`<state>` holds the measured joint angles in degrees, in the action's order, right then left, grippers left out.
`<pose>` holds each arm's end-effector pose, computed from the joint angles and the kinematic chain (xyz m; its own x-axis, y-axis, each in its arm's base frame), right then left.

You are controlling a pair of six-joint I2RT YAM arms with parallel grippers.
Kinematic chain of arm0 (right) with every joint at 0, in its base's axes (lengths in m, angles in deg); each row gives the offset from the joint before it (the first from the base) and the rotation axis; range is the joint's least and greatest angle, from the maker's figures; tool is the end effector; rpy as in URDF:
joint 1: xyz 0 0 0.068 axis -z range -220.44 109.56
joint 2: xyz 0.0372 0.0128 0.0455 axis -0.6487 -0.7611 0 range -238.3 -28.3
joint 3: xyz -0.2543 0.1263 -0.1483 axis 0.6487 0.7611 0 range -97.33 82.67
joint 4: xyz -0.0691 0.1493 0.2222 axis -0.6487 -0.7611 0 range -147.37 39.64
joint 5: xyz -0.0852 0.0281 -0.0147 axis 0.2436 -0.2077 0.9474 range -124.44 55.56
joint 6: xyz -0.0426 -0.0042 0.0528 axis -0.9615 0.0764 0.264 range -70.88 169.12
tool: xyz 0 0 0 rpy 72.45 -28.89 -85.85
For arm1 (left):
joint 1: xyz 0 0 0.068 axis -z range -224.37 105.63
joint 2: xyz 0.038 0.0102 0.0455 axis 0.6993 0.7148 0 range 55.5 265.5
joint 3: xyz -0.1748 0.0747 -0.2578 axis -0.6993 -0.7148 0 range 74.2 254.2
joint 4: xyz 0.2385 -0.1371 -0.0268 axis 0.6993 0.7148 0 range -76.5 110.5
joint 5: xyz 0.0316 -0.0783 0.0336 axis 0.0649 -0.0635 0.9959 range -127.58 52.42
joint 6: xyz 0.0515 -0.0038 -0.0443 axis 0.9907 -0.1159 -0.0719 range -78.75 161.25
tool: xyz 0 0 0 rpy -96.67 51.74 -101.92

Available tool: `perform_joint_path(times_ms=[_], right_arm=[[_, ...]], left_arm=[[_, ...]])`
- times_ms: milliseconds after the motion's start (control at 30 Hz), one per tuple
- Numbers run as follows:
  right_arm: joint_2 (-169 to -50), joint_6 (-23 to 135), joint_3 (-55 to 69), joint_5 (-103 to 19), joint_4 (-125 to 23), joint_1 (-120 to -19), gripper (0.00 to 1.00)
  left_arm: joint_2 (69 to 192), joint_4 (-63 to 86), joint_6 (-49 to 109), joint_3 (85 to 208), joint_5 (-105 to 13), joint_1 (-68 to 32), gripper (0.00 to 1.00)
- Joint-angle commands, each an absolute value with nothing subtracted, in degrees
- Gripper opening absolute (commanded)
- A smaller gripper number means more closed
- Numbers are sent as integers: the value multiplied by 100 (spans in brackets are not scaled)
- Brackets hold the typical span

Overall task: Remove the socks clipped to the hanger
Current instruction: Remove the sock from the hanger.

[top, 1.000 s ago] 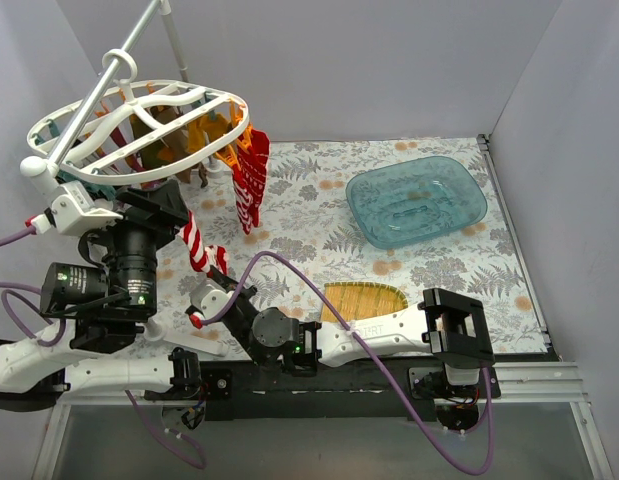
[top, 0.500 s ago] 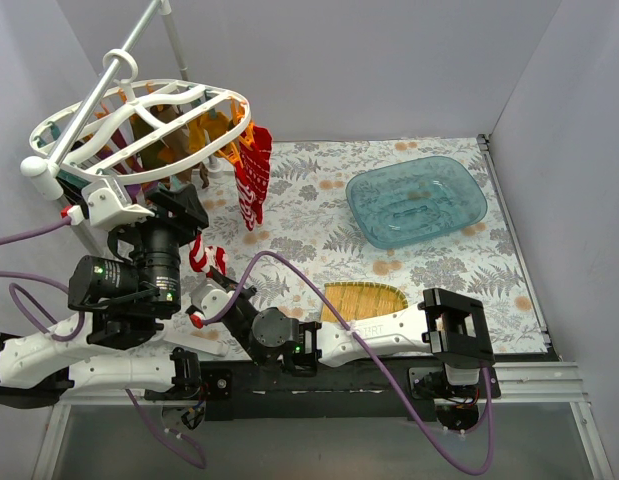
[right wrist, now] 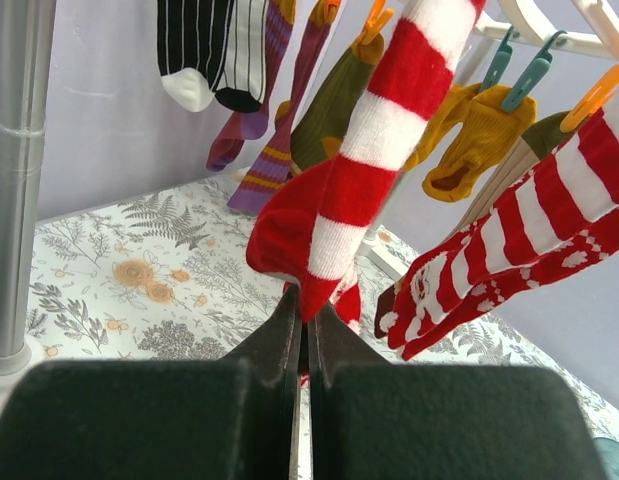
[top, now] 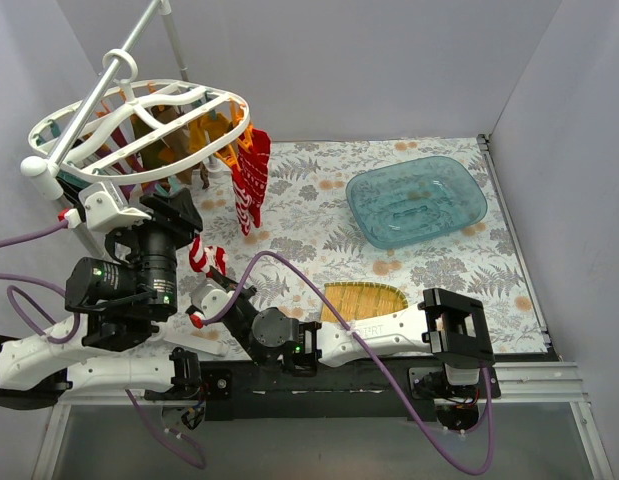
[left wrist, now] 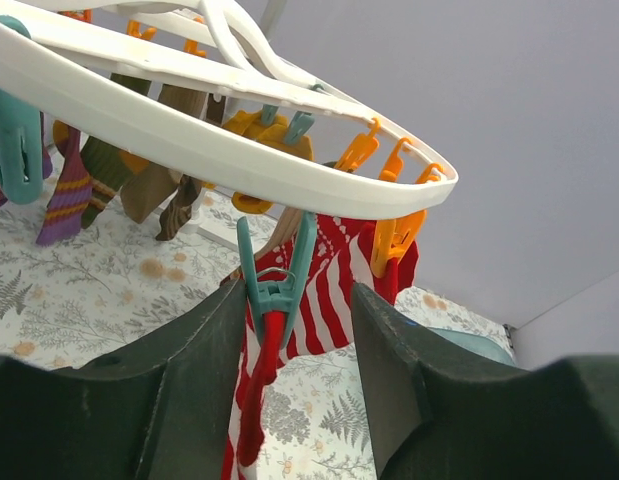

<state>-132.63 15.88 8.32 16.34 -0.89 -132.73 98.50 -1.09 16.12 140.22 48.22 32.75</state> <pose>0.0241 0.4571 0.3744 0.3511 -0.1074 -0.9302 -0.5601 0.7720 -0.3005 0.0686 -0.0559 0.5317 0.1676 -0.8726 -0.4588 -0.0371 0.4595 -0.8874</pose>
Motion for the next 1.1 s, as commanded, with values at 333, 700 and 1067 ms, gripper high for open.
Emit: perform_joint_path(times_ms=[333, 700, 1067], right_arm=[[-13052, 1563, 620, 1653, 44, -13325, 1], [-13069, 1563, 620, 1680, 26, -13325, 1], [-13728, 298, -30, 2005, 456, -13633, 1]], left_arm=[[9856, 251, 1444, 14082, 5497, 3306, 13], [9795, 321, 1383, 14117, 5497, 3306, 0], [9804, 251, 1400, 14109, 5488, 3306, 50]])
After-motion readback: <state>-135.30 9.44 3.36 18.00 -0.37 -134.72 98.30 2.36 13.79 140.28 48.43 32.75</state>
